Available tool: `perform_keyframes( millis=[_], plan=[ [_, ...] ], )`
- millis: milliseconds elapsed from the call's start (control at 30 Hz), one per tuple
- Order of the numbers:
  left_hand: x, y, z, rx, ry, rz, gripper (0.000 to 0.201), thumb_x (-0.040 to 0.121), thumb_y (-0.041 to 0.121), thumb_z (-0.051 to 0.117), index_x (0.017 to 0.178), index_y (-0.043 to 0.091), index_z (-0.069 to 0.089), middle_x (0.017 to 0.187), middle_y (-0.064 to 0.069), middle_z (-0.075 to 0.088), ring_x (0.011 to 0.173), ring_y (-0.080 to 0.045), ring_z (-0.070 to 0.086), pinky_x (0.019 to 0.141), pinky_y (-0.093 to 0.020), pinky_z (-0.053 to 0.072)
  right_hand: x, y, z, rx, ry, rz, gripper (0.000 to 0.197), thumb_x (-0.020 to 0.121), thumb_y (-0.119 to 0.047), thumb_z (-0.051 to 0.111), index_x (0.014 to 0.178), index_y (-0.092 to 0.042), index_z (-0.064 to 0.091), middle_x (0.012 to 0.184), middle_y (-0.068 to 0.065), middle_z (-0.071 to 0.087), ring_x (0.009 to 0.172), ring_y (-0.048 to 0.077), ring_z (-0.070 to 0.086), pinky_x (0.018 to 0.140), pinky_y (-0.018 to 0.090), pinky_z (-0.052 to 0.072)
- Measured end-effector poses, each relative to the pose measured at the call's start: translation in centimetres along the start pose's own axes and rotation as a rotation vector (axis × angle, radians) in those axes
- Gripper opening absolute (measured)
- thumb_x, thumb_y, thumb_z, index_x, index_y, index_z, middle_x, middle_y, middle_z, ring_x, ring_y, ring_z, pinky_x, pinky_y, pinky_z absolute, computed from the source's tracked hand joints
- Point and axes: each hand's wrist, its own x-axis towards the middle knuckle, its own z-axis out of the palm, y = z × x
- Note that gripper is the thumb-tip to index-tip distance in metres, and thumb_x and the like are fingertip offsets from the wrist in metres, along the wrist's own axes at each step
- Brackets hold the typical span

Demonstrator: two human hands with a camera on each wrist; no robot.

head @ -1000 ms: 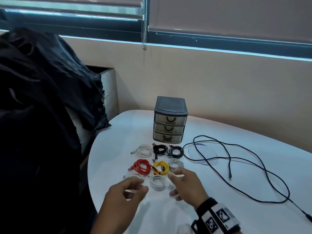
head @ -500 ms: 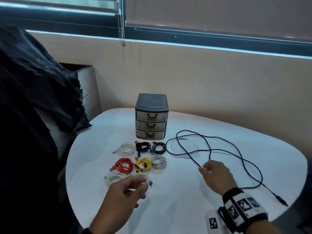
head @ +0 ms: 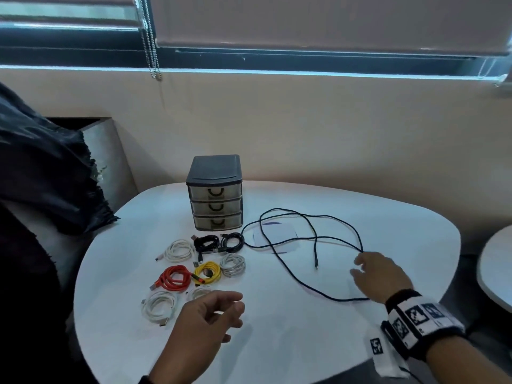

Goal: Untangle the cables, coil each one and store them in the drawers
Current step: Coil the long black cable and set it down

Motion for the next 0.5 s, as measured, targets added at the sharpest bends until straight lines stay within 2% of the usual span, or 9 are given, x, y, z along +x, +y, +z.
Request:
perform_keyframes(
  millis=[100, 167, 200, 267, 333, 367, 400, 467, 500],
  plan=[
    [-0.4, 0.8, 0.1, -0.014, -0.002, 0.008, 0.012, 0.088, 0.012, 0.070, 0.096, 0.019, 0.075, 0.088, -0.004, 0.076, 0.077, -0.016, 0.074, 0.062, -0.026, 0.057, 0.2, 4.4, -1.8, -0.277, -0.127, 0.169, 0.026, 0.090, -0.042, 0.052, 0.105, -0.021, 0.049, 0.123, 0.004, 0.059, 0.108, 0.024, 0.059, 0.087, 0.034, 0.048],
    [-0.7, 1.4, 0.5, -0.026, -0.015, 0.011, 0.012, 0.089, 0.013, 0.069, 0.097, 0.019, 0.074, 0.089, -0.004, 0.076, 0.078, -0.016, 0.074, 0.063, -0.027, 0.057, -0.5, 6.0, -1.8, -0.322, -0.220, 0.185, 0.024, 0.088, -0.041, 0.054, 0.098, -0.020, 0.046, 0.117, 0.004, 0.060, 0.102, 0.023, 0.060, 0.085, 0.033, 0.049],
    [-0.9, 1.7, 0.8, -0.030, -0.027, 0.013, 0.011, 0.089, 0.013, 0.069, 0.097, 0.019, 0.074, 0.089, -0.004, 0.076, 0.078, -0.016, 0.074, 0.064, -0.028, 0.058, -0.6, 6.5, -1.5, -0.294, -0.230, 0.168, 0.021, 0.087, -0.037, 0.055, 0.094, -0.019, 0.048, 0.109, 0.003, 0.062, 0.096, 0.021, 0.061, 0.083, 0.032, 0.050],
    [-1.3, 2.2, 1.6, -0.037, -0.054, 0.012, 0.011, 0.089, 0.014, 0.068, 0.097, 0.019, 0.074, 0.089, -0.003, 0.076, 0.078, -0.016, 0.074, 0.064, -0.027, 0.057, -1.6, 6.1, -1.1, -0.193, -0.229, 0.142, 0.013, 0.083, -0.027, 0.056, 0.077, -0.017, 0.050, 0.081, -0.002, 0.062, 0.076, 0.017, 0.061, 0.066, 0.026, 0.049],
    [-1.5, 2.5, 2.6, -0.025, -0.091, 0.014, 0.010, 0.089, 0.014, 0.068, 0.097, 0.018, 0.074, 0.088, -0.004, 0.076, 0.078, -0.017, 0.074, 0.062, -0.025, 0.057, -2.6, 4.8, -0.5, -0.017, -0.240, 0.075, 0.022, 0.081, -0.018, 0.060, 0.061, -0.014, 0.051, 0.053, -0.006, 0.057, 0.058, 0.017, 0.058, 0.050, 0.020, 0.042],
    [-1.4, 2.4, 3.0, -0.015, -0.109, 0.011, 0.010, 0.090, 0.015, 0.068, 0.097, 0.018, 0.074, 0.087, -0.003, 0.076, 0.077, -0.017, 0.074, 0.061, -0.025, 0.056, -3.6, 3.1, -0.6, 0.094, -0.240, 0.048, 0.019, 0.082, -0.014, 0.063, 0.064, -0.013, 0.057, 0.048, -0.005, 0.058, 0.055, 0.018, 0.059, 0.046, 0.020, 0.041],
    [-1.3, 2.4, 3.5, 0.000, -0.130, 0.008, 0.009, 0.090, 0.016, 0.067, 0.096, 0.018, 0.074, 0.087, -0.001, 0.076, 0.077, -0.017, 0.074, 0.061, -0.025, 0.056, -4.5, 1.7, -0.4, 0.253, -0.241, 0.003, 0.006, 0.083, -0.011, 0.067, 0.079, -0.014, 0.063, 0.051, -0.001, 0.063, 0.053, 0.018, 0.061, 0.044, 0.020, 0.042],
    [-0.7, 2.2, 4.4, 0.042, -0.168, -0.003, 0.010, 0.093, 0.021, 0.064, 0.096, 0.020, 0.074, 0.086, 0.003, 0.076, 0.078, -0.015, 0.073, 0.062, -0.025, 0.055, -6.3, -1.9, -0.1, 0.578, -0.268, -0.026, 0.038, 0.084, -0.006, 0.070, 0.111, -0.025, 0.052, 0.062, 0.012, 0.070, 0.051, 0.018, 0.063, 0.042, 0.022, 0.044],
    [-0.2, 2.1, 4.8, 0.058, -0.186, -0.011, 0.012, 0.095, 0.025, 0.062, 0.096, 0.021, 0.074, 0.086, 0.005, 0.076, 0.078, -0.014, 0.073, 0.063, -0.026, 0.055, -7.1, -3.8, 0.0, 0.691, -0.290, -0.049, 0.043, 0.085, -0.004, 0.069, 0.116, -0.025, 0.049, 0.065, 0.016, 0.072, 0.050, 0.019, 0.063, 0.042, 0.022, 0.044]
  ],
)
